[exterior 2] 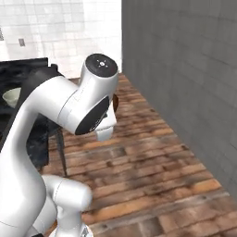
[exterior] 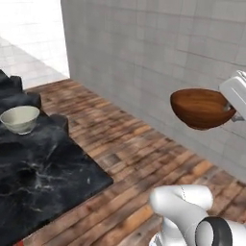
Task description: Pick up the bowls from the cabinet and place each bowl in front of a stool on the dining counter.
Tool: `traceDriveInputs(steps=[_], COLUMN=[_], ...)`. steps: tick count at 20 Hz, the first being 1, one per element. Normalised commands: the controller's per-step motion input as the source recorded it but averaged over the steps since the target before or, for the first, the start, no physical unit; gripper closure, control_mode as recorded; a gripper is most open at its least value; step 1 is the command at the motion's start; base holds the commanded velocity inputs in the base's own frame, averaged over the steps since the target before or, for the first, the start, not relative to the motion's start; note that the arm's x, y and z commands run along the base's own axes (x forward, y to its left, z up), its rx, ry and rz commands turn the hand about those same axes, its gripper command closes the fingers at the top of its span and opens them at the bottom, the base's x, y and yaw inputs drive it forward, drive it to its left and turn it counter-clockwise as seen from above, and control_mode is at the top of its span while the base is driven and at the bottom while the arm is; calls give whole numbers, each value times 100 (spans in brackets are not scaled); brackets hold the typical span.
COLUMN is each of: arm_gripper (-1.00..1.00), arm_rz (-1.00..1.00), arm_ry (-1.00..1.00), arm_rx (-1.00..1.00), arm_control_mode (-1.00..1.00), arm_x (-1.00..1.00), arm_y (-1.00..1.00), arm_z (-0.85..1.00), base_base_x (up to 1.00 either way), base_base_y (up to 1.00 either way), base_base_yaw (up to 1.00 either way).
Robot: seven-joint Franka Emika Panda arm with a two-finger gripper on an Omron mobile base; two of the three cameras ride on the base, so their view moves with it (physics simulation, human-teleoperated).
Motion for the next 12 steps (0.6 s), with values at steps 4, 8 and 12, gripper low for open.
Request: traceDriveInputs(steps=[4, 8, 12], arm_gripper=[100, 100, 100], arm_rz=[0, 0, 0], arm_ry=[0, 0, 0], arm_rx=[0, 0, 0], arm_control_mode=[100, 100, 100], arm_x=[0, 0, 0], arm_y=[0, 0, 0], arm_z=[0, 0, 0], base_base_x=[100, 100, 100], base_base_y=[-48, -46, -43], base_base_yaw=[64, 64, 63])
